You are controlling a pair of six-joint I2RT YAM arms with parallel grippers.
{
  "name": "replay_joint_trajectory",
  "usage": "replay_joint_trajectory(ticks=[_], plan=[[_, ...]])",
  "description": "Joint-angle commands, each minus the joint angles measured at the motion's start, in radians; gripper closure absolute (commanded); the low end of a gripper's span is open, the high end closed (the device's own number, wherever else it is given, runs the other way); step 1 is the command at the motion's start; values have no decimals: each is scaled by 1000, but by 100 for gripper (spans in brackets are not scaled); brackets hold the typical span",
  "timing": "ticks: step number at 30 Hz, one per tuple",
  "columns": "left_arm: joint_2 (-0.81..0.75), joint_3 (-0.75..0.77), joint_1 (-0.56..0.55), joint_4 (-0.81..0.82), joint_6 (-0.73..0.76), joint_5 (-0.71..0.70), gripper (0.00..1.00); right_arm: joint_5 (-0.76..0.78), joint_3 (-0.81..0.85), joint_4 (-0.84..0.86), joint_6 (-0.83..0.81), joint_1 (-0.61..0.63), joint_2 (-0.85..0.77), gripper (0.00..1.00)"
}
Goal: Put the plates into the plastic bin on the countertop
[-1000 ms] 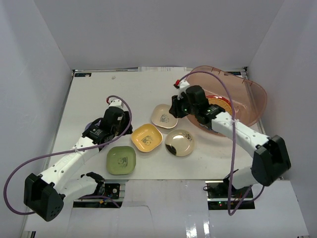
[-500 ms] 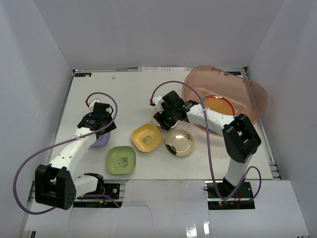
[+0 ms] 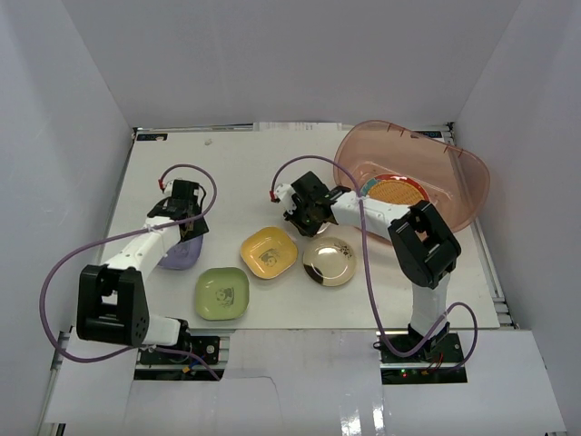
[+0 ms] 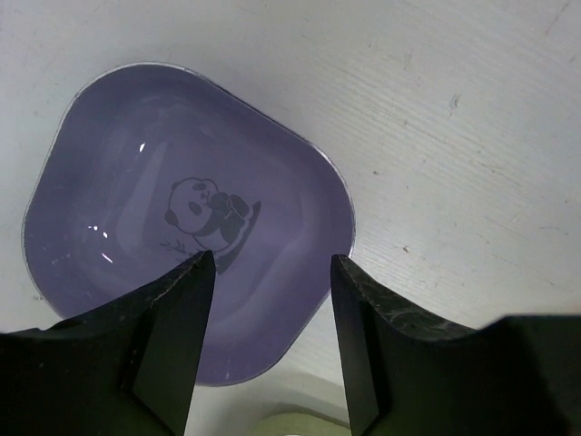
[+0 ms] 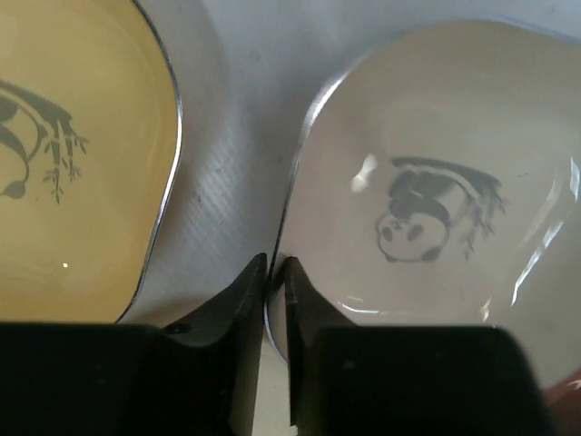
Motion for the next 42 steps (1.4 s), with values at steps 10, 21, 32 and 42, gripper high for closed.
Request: replay_joint_trajectory(ticks=[10, 21, 32, 42], plan=[[131, 39, 72, 79, 66, 107, 50, -53, 250, 72, -20, 5, -116, 92], [140, 44, 95, 85, 67, 157, 100, 340, 237, 116, 41, -152, -323, 92], [157, 41, 95, 94, 69, 207, 73, 289, -29, 83, 210, -441, -364, 92], [181, 45, 95, 91, 79, 189, 88, 257, -104, 112, 301, -455, -295, 73]])
